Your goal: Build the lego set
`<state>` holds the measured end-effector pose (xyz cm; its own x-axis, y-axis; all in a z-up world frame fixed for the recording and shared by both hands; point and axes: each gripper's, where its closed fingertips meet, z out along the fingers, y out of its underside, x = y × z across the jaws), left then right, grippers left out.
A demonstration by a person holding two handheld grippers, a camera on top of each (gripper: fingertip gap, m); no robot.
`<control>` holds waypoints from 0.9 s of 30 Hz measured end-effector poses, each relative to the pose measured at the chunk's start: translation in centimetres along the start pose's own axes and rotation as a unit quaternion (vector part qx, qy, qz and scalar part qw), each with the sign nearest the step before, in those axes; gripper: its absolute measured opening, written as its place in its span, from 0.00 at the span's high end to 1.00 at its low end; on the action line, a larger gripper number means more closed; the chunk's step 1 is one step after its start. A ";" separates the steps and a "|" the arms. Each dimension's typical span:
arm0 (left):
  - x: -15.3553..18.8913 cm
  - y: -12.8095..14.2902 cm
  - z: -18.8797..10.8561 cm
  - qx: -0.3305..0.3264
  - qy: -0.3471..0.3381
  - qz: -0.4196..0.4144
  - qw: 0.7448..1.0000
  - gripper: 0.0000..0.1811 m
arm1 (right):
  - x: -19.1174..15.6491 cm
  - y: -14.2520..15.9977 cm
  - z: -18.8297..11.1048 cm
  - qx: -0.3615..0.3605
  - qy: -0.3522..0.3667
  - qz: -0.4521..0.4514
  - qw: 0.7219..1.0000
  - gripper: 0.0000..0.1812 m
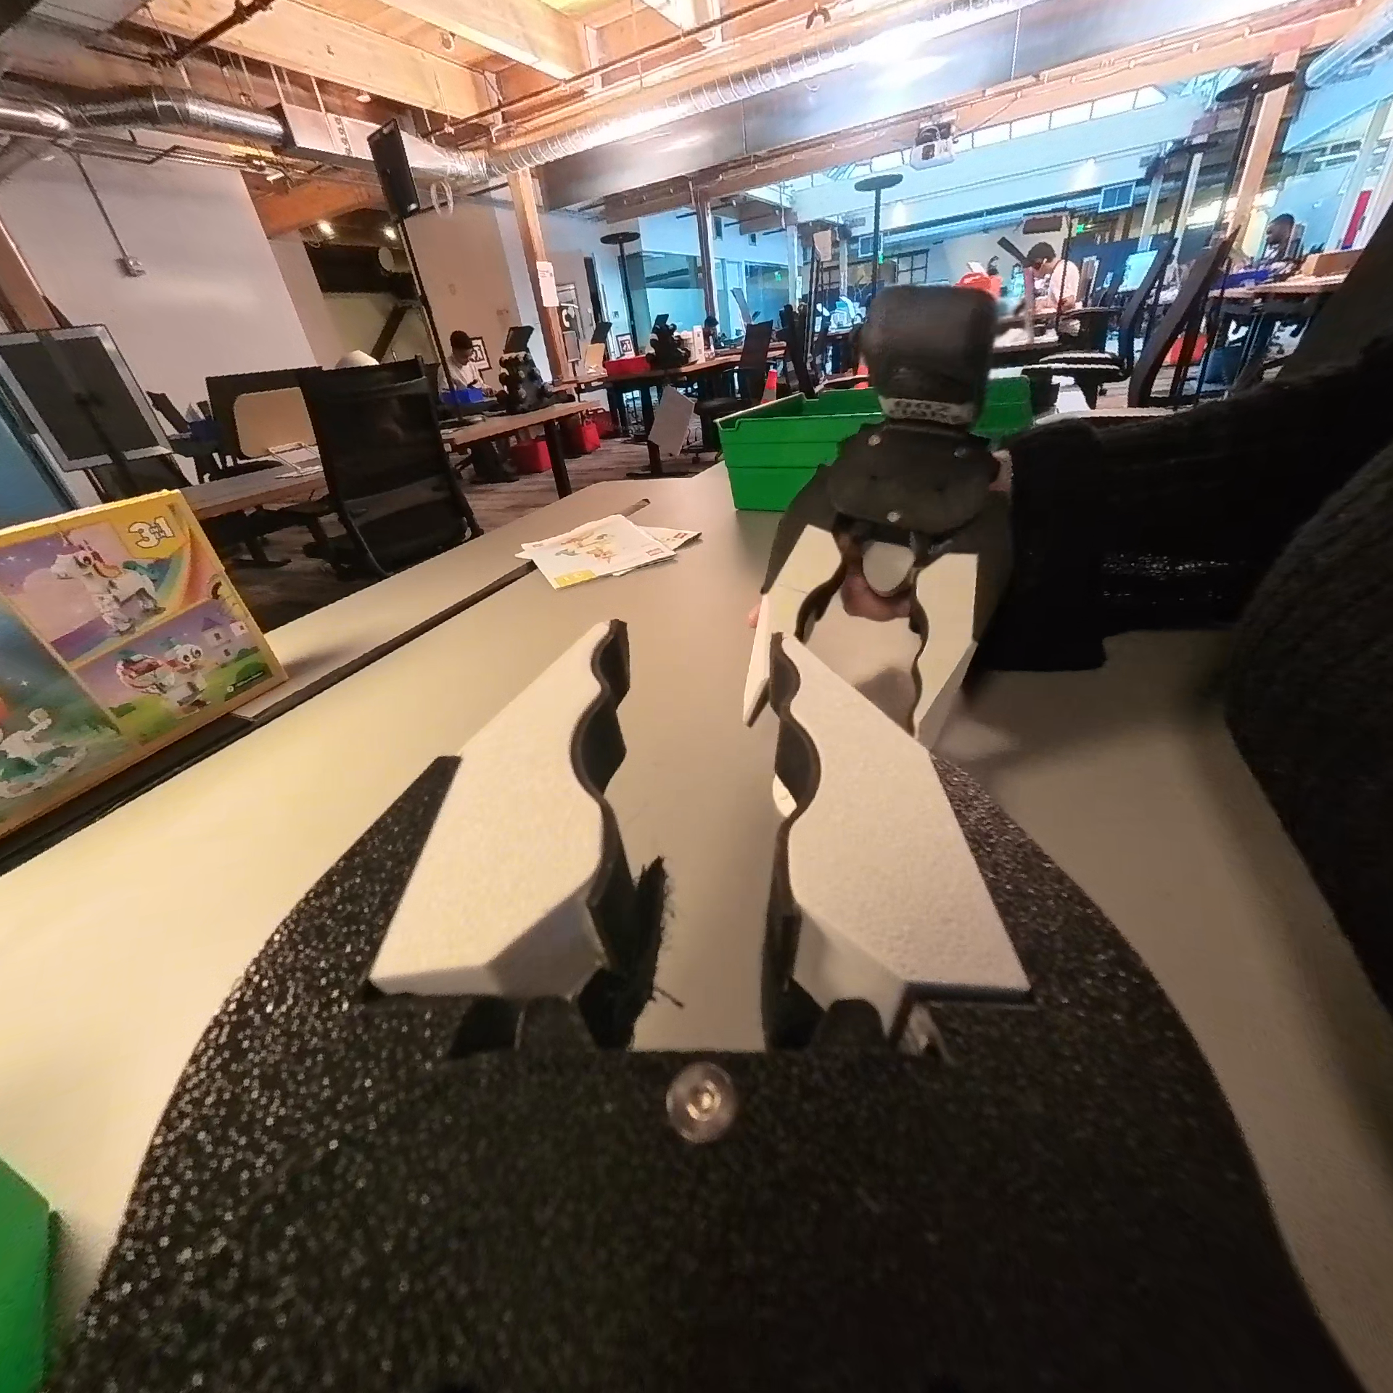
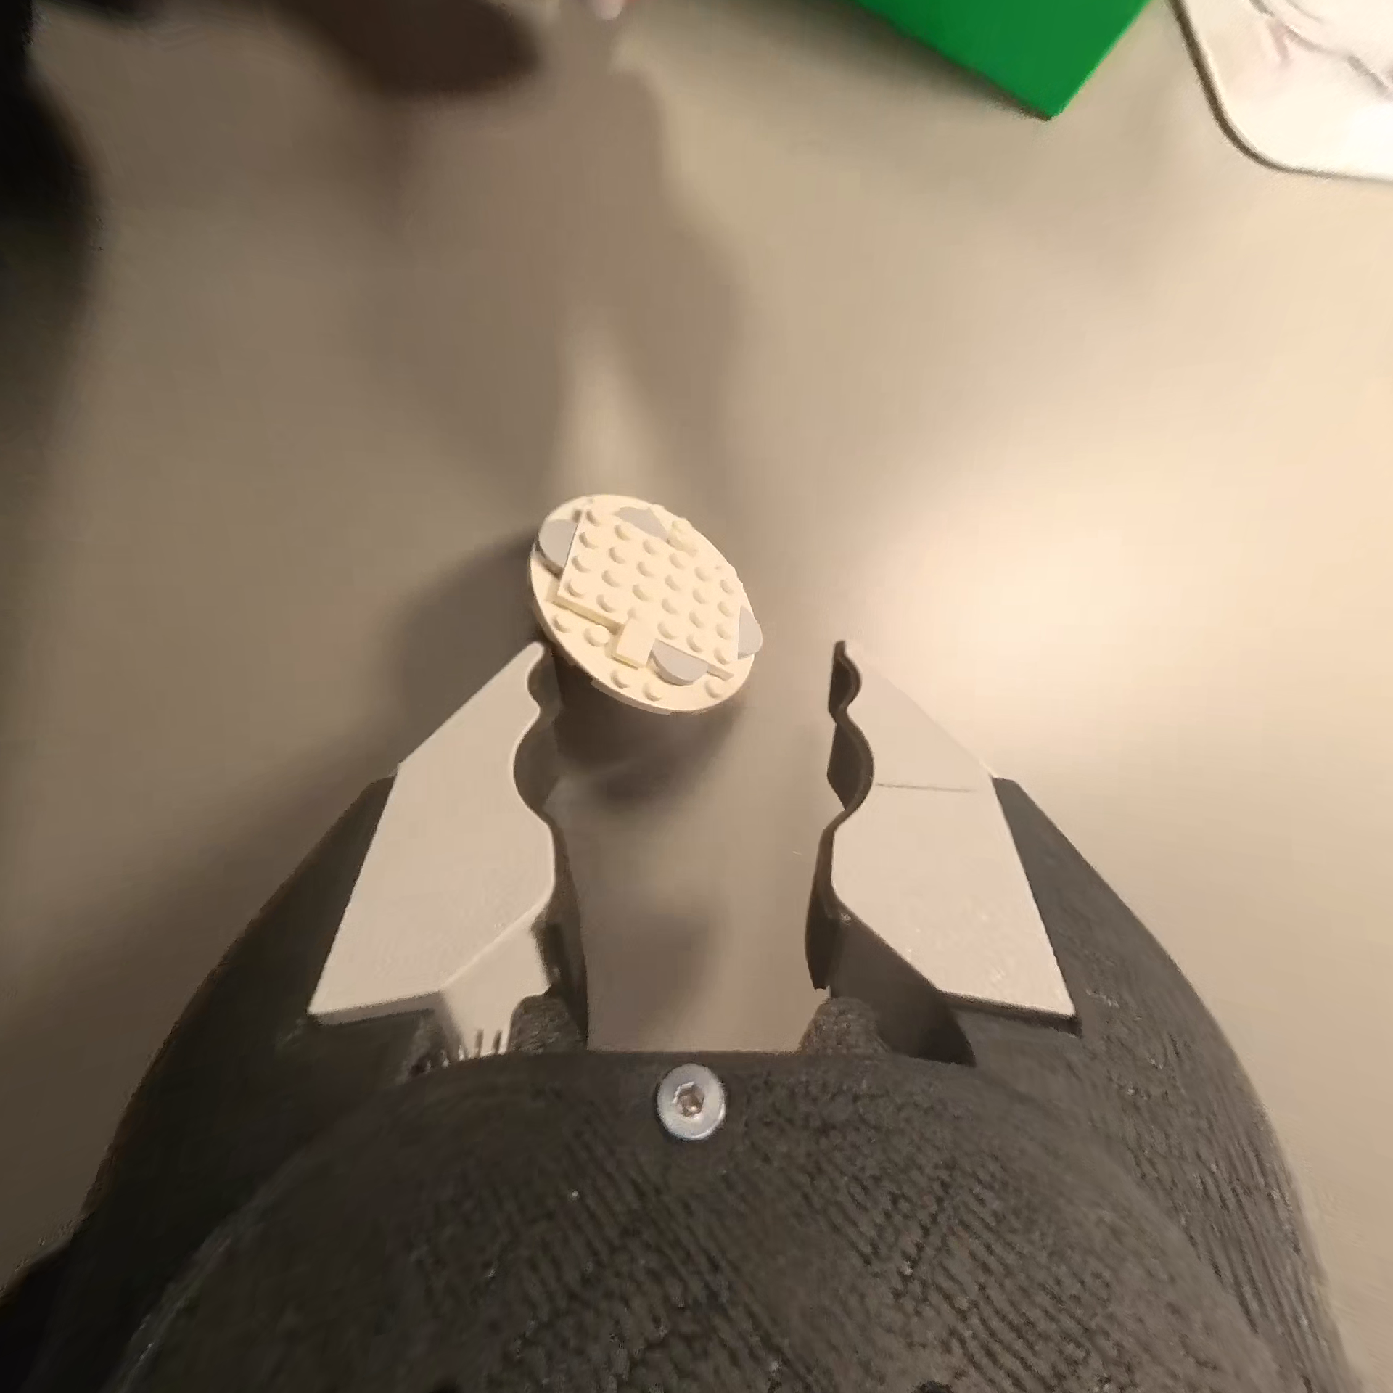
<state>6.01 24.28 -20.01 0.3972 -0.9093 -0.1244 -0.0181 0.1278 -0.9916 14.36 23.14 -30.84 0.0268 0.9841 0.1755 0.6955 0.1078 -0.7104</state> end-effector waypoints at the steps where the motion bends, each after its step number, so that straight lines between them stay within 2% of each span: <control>1: 0.0 0.0 0.1 0.000 0.000 0.000 1.000 0.81 | -0.1 -0.1 -0.1 0.008 -0.006 0.014 1.000 0.60; 8: 0.3 0.0 0.2 -0.002 0.006 -0.004 1.000 0.82 | -0.1 0.2 -0.2 0.027 -0.018 0.053 0.998 0.59; 12: 0.1 -0.1 0.2 0.000 -0.001 -0.004 1.000 0.82 | 0.9 -1.2 -0.8 0.089 0.003 0.075 0.993 0.60; 16: -0.7 0.0 0.3 0.004 -0.018 -0.004 1.000 0.82 | 4.5 -3.4 -2.9 0.203 0.123 0.076 0.969 0.61; 19: -1.8 0.5 0.3 0.010 -0.052 0.007 0.999 0.81 | 7.3 -4.0 -5.0 0.266 0.228 0.076 0.934 0.73; 22: -3.7 0.6 -0.2 0.015 -0.119 0.029 0.992 0.80 | 10.2 -3.5 -7.2 0.281 0.366 0.055 0.885 0.83; 25: -4.9 0.7 -0.7 0.015 -0.165 0.062 0.984 0.91 | 12.3 -2.9 -8.8 0.269 0.472 0.032 0.839 0.88; 27: -5.7 0.5 -0.7 0.023 -0.192 0.066 0.979 0.99 | 13.0 -3.3 -9.1 0.280 0.492 0.022 0.824 0.89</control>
<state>3.14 29.27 -19.82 0.7106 -0.6680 -0.2211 -0.0545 0.2610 -0.9638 19.00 34.27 -20.00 0.8030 0.4285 0.4142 0.2462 0.3945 -0.8853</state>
